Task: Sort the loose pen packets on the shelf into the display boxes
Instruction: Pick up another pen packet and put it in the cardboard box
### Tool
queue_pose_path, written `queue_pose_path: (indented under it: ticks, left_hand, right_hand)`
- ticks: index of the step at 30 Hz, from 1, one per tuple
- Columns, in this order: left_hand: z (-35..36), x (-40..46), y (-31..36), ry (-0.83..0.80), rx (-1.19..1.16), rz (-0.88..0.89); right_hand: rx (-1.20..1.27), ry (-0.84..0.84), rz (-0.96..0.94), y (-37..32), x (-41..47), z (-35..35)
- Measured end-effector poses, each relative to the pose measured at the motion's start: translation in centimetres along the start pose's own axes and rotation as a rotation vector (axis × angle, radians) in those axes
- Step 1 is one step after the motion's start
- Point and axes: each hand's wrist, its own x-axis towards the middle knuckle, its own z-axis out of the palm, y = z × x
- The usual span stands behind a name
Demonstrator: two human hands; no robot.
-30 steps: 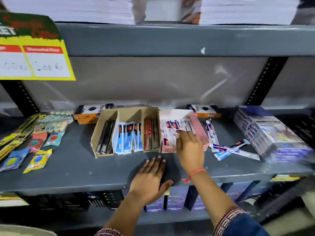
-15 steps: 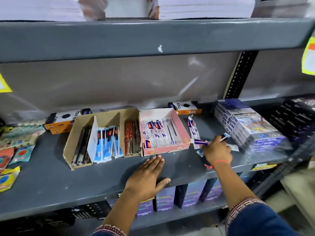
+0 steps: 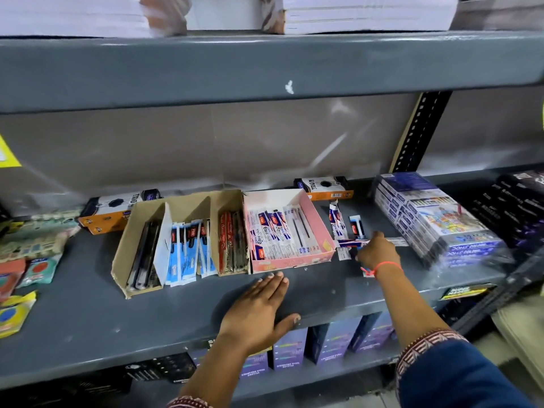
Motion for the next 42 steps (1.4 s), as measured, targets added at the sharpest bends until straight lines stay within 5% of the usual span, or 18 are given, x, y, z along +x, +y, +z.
queue_pose_path:
  ticks: [7, 14, 19, 25, 31, 35, 42]
  left_hand:
    - [-0.2, 0.0, 0.0, -0.014, -0.006, -0.01]
    - [-0.3, -0.2, 0.2, 0.013, -0.028, -0.007]
    - [-0.2, -0.2, 0.1, 0.028, -0.015, -0.016]
    - [-0.1, -0.1, 0.1, 0.037, -0.028, -0.024]
    - [0.3, 0.0, 0.1, 0.049, -0.036, -0.027]
    - [0.7, 0.1, -0.3, 0.058, -0.038, -0.022]
    - [0.5, 0.1, 0.1, 0.019, -0.03, -0.019]
  right_hand:
    - [0.095, -0.044, -0.01, 0.2, 0.6, -1.3]
    - [-0.183, -0.029, -0.182, -1.1, 0.7, -5.7]
    - [-0.184, 0.198, -0.189, -2.3, 0.4, -8.5]
    - [0.173, 0.212, -0.34, -1.9, -4.2, -9.7]
    - [0.943, -0.266, -0.221, -1.8, -9.3, -5.8]
    - [1.073, -0.432, -0.202, -2.1, -12.5, -3.4]
    - [1.197, -0.462, -0.367, -3.2, -17.8, -3.4]
